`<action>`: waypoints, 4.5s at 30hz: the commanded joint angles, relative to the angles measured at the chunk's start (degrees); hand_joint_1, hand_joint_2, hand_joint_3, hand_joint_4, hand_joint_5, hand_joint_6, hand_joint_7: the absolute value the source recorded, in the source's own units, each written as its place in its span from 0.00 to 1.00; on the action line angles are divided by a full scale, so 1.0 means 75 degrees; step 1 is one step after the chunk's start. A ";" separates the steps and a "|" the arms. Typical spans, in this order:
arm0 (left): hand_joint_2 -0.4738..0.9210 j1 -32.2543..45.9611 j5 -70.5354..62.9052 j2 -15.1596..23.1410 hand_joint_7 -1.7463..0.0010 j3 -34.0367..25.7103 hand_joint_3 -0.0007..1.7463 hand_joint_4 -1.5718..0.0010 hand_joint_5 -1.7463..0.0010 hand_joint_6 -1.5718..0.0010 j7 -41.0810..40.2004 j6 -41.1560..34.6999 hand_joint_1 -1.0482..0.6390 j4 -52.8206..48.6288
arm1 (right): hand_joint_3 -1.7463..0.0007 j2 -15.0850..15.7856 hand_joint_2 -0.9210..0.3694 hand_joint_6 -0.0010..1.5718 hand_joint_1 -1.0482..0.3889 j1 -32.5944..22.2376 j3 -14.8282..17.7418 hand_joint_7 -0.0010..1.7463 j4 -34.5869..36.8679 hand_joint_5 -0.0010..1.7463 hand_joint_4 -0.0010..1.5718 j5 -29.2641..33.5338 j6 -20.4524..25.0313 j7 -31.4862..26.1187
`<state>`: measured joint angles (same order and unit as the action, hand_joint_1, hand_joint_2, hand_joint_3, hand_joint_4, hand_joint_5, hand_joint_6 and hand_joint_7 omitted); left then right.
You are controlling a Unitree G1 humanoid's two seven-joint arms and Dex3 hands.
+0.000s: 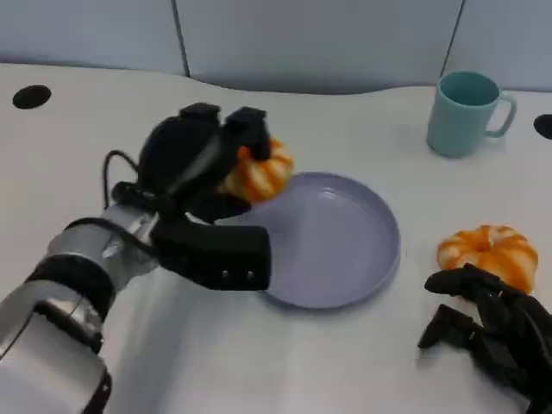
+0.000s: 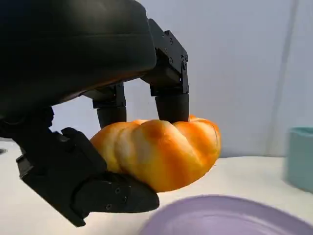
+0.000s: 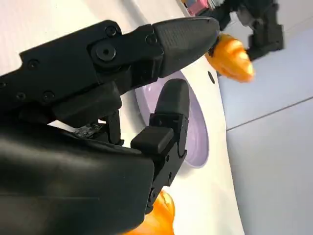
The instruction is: Grasp the bread from the table and place it into the plate.
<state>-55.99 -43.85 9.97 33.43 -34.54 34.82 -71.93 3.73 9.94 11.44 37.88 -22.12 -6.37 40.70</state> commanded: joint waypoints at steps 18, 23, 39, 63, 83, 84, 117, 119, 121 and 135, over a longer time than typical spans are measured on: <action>0.74 -0.0178 -0.0243 -0.0832 0.00 0.0473 0.63 0.40 0.00 0.53 0.0784 0.0188 0.49 -0.0243 | 0.90 0.0026 0.00 0.40 0.42 -0.0179 -0.0020 0.57 -0.0161 0.81 0.40 -0.0007 0.0481 -0.0123; 0.74 -0.0157 -0.0199 -0.0842 0.07 0.0451 0.62 0.42 0.00 0.52 0.1050 0.0222 0.48 -0.0278 | 0.90 0.0001 0.00 0.41 0.42 -0.0201 -0.0037 0.57 -0.0195 0.81 0.40 0.0032 0.0419 -0.0161; 1.00 -0.0189 0.0014 -0.0839 0.86 0.0292 0.10 0.74 0.36 0.72 0.2442 0.0027 0.41 -0.0264 | 0.91 -0.0046 0.00 0.41 0.42 -0.0220 -0.0008 0.57 -0.0220 0.82 0.41 -0.0010 0.0403 -0.0226; 1.00 0.0784 0.1527 0.0021 1.00 -0.1045 0.18 0.98 0.78 0.87 0.3063 0.1520 0.24 0.0539 | 0.90 -0.0006 0.00 0.41 0.41 -0.0056 0.0011 0.57 0.0043 0.81 0.41 0.0002 0.0311 -0.0122; 1.00 0.5157 0.8526 -0.1714 0.55 -0.4516 0.16 0.75 0.25 0.72 0.7409 -0.0952 0.36 0.5654 | 0.90 -0.0009 0.00 0.42 0.40 0.0032 0.0029 0.56 0.0180 0.82 0.41 0.0037 0.0202 -0.0060; 1.00 0.5407 0.8786 -0.1789 0.50 -0.4573 0.16 0.75 0.22 0.72 0.7423 -0.1313 0.36 0.6059 | 0.90 -0.0002 0.00 0.42 0.41 0.0021 0.0021 0.56 0.0148 0.82 0.41 0.0053 0.0211 -0.0077; 1.00 0.8010 1.0238 -0.2467 0.24 -0.5878 0.16 0.54 0.05 0.58 0.6579 -0.4722 0.43 0.8562 | 0.91 0.0123 0.00 0.42 0.42 0.0142 0.0134 0.55 0.0455 0.82 0.41 0.0034 0.0057 0.0026; 1.00 0.7969 1.0174 -0.2450 0.23 -0.5870 0.15 0.54 0.04 0.58 0.6571 -0.4754 0.42 0.8459 | 0.91 0.0167 0.00 0.41 0.41 0.0176 0.0163 0.57 0.0506 0.83 0.40 0.0016 0.0082 0.0093; 1.00 0.7946 1.0138 -0.2436 0.23 -0.5864 0.14 0.54 0.02 0.58 0.6561 -0.4772 0.42 0.8399 | 0.91 0.0195 0.00 0.41 0.41 0.0205 0.0180 0.57 0.0554 0.84 0.39 0.0007 0.0099 0.0140; 1.00 0.7300 0.9928 -0.2200 0.23 -0.6170 0.17 0.54 0.01 0.56 0.6775 -0.4587 0.44 0.7392 | 0.90 0.0195 0.00 0.42 0.42 0.0524 0.0305 0.54 0.1321 0.81 0.41 0.0048 -0.0451 0.0307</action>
<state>-0.59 31.50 -7.56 -12.26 15.54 -0.44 -15.60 4.37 14.33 13.34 46.35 -22.13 -9.88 43.27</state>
